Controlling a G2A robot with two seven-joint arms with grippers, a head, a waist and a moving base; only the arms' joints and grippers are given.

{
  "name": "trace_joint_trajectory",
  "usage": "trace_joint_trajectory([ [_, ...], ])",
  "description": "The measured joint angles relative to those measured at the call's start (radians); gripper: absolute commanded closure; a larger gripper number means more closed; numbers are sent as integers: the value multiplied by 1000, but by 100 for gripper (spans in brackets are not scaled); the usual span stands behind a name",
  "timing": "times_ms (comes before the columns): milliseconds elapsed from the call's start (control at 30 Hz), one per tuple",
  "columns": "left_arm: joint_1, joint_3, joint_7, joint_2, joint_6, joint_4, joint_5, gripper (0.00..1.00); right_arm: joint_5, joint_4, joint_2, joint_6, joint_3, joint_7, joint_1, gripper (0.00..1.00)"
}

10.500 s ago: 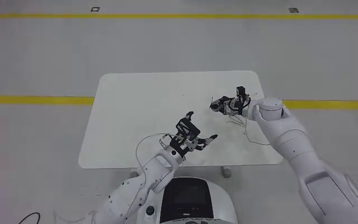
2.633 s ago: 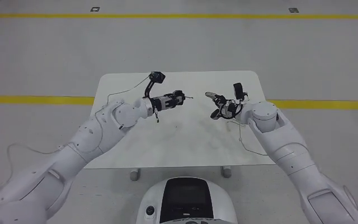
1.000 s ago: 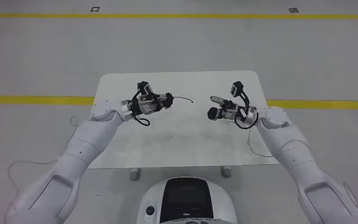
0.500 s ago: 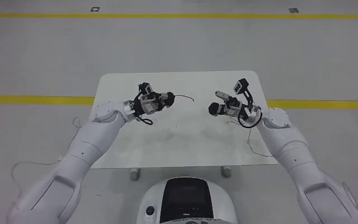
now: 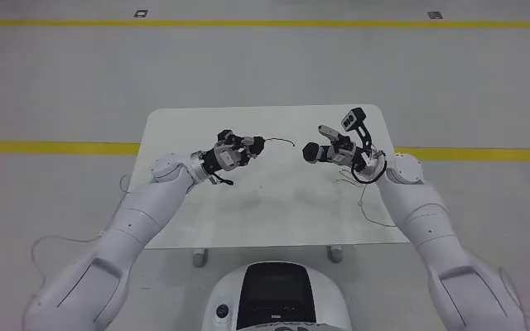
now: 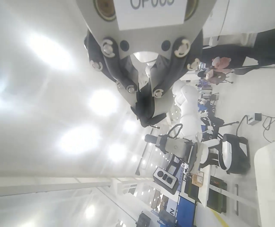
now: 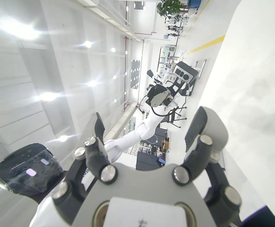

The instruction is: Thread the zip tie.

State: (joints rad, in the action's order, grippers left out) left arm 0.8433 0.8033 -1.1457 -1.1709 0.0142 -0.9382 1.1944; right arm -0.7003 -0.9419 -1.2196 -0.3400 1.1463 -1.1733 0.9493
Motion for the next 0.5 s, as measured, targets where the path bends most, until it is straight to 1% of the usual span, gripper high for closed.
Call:
trace_joint_trajectory([
  [200, 0, 0, 0, 0, -1, -1, -2, 100, 0, -1, 0, 0, -2, 1, 1, 0],
  [233, 3, 0, 7, 0, -2, -6, -3, 100, 5, -7, 0, 3, -4, 9, 5, 0],
  [300, 17, 5, 35, 0, -5, -30, -3, 100, 19, -36, 0, 10, -8, 29, 20, 0],
  [367, 30, 12, 50, 0, -8, -48, 0, 100, 11, -58, -1, 11, -10, 22, 32, 0],
  [500, 44, 24, 62, -1, -11, -63, 2, 100, -34, -55, -8, 8, -19, -19, 33, 0],
])
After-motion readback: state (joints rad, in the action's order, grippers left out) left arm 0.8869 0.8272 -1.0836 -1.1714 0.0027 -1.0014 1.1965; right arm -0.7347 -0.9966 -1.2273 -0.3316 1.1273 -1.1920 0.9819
